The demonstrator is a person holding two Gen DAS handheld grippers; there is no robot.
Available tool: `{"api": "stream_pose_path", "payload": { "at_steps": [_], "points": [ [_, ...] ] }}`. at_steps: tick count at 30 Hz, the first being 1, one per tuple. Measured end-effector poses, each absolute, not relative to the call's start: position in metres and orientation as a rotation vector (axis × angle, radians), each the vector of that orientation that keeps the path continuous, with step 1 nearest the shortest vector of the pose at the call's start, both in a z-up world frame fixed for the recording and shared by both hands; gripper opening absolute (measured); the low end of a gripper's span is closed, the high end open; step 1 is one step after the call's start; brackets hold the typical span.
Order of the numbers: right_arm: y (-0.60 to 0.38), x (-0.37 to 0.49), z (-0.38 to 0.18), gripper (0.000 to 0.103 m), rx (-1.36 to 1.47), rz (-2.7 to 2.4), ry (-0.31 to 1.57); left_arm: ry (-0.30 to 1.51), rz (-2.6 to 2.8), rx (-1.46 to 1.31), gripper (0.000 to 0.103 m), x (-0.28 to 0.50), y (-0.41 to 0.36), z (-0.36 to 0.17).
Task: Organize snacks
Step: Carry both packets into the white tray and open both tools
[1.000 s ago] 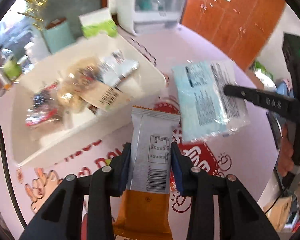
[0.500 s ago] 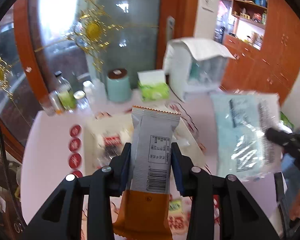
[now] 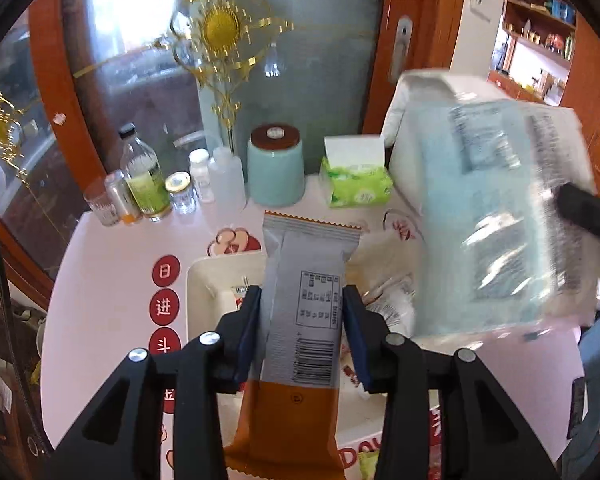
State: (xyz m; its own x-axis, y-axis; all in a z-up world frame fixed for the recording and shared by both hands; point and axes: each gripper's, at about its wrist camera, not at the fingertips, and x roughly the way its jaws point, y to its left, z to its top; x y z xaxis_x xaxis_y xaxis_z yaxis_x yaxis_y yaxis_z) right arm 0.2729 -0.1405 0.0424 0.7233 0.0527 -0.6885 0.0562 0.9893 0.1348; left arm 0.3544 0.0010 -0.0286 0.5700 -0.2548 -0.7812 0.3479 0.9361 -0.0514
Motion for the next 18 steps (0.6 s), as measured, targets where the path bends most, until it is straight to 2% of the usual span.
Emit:
{"api": "stream_pose_path", "payload": {
  "at_steps": [1, 2, 3, 5, 9, 18],
  "points": [
    [-0.137, 0.282, 0.032, 0.005, 0.145, 0.009, 0.796, 0.903, -0.363, 0.124, 0.044, 0.358, 0.0, -0.035],
    [-0.133, 0.29, 0.019, 0.007, 0.14, 0.009, 0.834, 0.9, -0.37, 0.142, 0.058, 0.361, -0.002, -0.041],
    [-0.132, 0.294, 0.011, 0.008, 0.14, 0.004, 0.856, 0.902, -0.365, 0.168, 0.085, 0.362, -0.004, -0.047],
    [-0.131, 0.296, -0.007, 0.014, 0.142, 0.003, 0.891, 0.886, -0.337, 0.204, 0.101, 0.362, -0.006, -0.055],
    [-0.147, 0.29, -0.027, 0.046, 0.174, -0.036, 0.904, 0.869, -0.315, 0.274, 0.101, 0.358, -0.013, -0.065],
    [-0.163, 0.27, -0.028, 0.049, 0.192, -0.053, 0.886, 0.842, -0.275, 0.192, 0.101, 0.335, -0.009, -0.046]
  ]
}}
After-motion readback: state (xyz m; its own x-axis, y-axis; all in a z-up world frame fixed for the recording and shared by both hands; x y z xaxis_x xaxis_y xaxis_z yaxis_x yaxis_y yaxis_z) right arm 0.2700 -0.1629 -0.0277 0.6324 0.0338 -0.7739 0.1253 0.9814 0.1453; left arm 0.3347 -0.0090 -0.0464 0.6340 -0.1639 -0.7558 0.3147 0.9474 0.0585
